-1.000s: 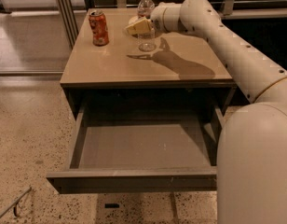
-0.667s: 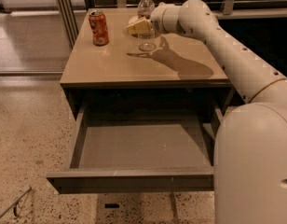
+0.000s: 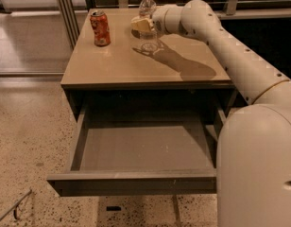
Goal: Place water bottle into top drawer
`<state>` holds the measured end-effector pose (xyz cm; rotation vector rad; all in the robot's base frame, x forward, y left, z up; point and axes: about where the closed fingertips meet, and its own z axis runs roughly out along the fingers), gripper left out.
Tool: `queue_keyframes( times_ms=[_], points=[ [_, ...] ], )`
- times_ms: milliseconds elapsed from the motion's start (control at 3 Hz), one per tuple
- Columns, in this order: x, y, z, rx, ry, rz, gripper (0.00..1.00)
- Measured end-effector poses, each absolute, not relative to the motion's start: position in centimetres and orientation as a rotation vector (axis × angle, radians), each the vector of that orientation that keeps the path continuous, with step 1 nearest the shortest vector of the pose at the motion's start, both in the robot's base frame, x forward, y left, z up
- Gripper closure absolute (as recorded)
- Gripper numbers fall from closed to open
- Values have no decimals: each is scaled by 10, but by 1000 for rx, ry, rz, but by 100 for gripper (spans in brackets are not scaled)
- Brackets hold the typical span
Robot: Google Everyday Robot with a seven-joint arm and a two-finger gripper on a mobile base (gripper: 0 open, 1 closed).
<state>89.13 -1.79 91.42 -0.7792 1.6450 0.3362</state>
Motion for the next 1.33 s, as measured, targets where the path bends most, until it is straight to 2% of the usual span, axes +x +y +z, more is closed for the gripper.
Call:
queue_keyframes(
  times_ms=[667, 1000, 1333],
  points=[
    [890, -16, 914, -789, 1629, 381, 85],
    [878, -18, 922, -831, 1605, 466, 100],
    [848, -21, 941, -914, 1586, 578, 100]
  ],
)
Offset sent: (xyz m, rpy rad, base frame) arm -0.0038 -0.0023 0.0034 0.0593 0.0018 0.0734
